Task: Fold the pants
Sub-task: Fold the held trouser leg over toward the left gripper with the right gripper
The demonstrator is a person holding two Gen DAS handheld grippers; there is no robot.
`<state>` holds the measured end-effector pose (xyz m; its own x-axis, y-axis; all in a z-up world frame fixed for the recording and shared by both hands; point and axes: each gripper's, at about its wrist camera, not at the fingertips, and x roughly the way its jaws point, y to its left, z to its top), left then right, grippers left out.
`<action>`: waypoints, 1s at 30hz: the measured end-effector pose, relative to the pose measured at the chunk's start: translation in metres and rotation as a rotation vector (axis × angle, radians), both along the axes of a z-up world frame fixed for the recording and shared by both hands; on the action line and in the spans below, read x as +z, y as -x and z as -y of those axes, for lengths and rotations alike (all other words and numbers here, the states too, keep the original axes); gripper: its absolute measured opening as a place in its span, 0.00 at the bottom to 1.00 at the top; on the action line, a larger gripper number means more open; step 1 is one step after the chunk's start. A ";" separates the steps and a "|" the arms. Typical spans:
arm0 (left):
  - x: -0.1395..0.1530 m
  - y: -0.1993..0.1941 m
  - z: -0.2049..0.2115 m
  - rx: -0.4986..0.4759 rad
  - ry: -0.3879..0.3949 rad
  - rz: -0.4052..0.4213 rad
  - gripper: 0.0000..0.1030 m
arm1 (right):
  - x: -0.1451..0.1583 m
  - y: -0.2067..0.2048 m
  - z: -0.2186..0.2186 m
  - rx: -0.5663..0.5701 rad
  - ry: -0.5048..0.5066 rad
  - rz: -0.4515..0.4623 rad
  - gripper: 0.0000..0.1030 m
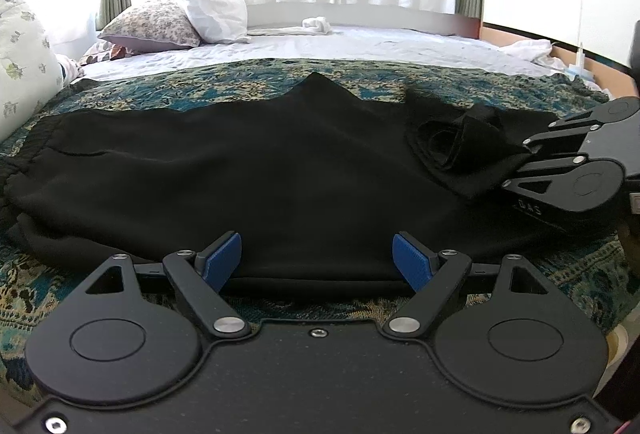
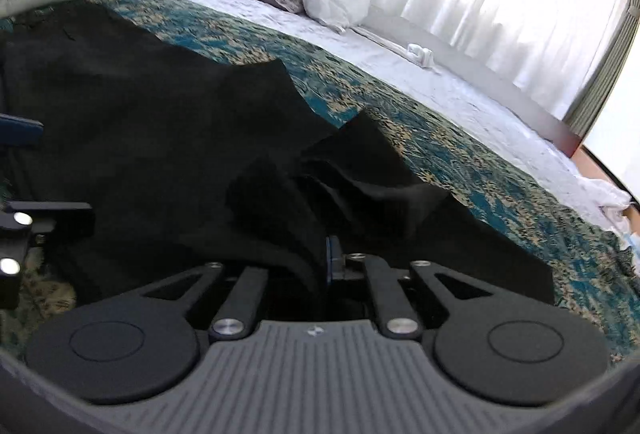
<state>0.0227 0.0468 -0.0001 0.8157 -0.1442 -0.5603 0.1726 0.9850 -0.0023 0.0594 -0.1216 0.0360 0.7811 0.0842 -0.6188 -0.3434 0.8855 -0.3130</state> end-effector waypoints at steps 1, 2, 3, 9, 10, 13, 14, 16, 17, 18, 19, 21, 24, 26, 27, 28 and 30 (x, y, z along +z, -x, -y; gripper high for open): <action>0.000 0.001 -0.002 -0.005 0.003 0.000 0.80 | 0.001 0.004 0.000 0.007 -0.007 0.000 0.11; 0.001 0.001 -0.003 -0.010 0.007 -0.002 0.80 | 0.003 0.006 -0.001 0.011 -0.005 0.003 0.11; 0.002 0.000 -0.005 -0.015 0.013 -0.006 0.80 | 0.004 0.008 -0.002 0.018 0.003 0.008 0.11; 0.022 -0.002 -0.028 0.007 0.104 -0.031 0.80 | -0.003 0.027 -0.020 0.082 0.077 0.064 0.23; 0.027 -0.005 -0.034 0.013 0.122 -0.033 0.80 | -0.006 0.032 -0.025 0.096 0.099 0.076 0.32; 0.040 -0.015 -0.042 0.007 0.150 -0.023 0.80 | -0.009 0.040 -0.036 0.113 0.116 0.103 0.38; 0.046 -0.019 -0.042 -0.005 0.151 -0.016 0.80 | -0.008 0.043 -0.038 0.117 0.113 0.109 0.41; 0.058 -0.029 -0.037 -0.046 0.154 -0.001 0.80 | -0.007 0.046 -0.040 0.118 0.101 0.120 0.47; 0.063 -0.034 -0.034 -0.072 0.159 0.003 0.80 | -0.006 0.048 -0.040 0.117 0.091 0.124 0.53; 0.070 -0.041 -0.029 -0.112 0.172 0.006 0.78 | -0.004 0.050 -0.038 0.116 0.072 0.126 0.62; 0.075 -0.047 -0.025 -0.146 0.182 0.005 0.76 | -0.001 0.052 -0.035 0.121 0.049 0.125 0.67; 0.082 -0.061 -0.011 -0.226 0.201 -0.011 0.46 | 0.004 0.057 -0.028 0.141 -0.023 0.115 0.79; 0.086 -0.078 0.017 -0.328 0.216 -0.058 0.23 | 0.011 0.063 -0.019 0.154 -0.112 0.100 0.84; 0.084 -0.083 0.037 -0.400 0.213 -0.086 0.20 | 0.014 0.071 -0.009 0.151 -0.156 0.095 0.87; 0.082 -0.083 0.050 -0.441 0.200 -0.098 0.21 | 0.015 0.075 -0.004 0.145 -0.175 0.096 0.88; 0.079 -0.083 0.062 -0.472 0.186 -0.110 0.21 | 0.016 0.080 0.003 0.132 -0.193 0.094 0.89; 0.070 -0.084 0.083 -0.514 0.150 -0.131 0.21 | 0.017 0.089 0.017 0.105 -0.220 0.094 0.90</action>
<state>0.1067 -0.0366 0.0698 0.5439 -0.5917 -0.5950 0.6203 0.7610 -0.1897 -0.0292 -0.1387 0.0534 0.8144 0.2918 -0.5016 -0.4151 0.8970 -0.1521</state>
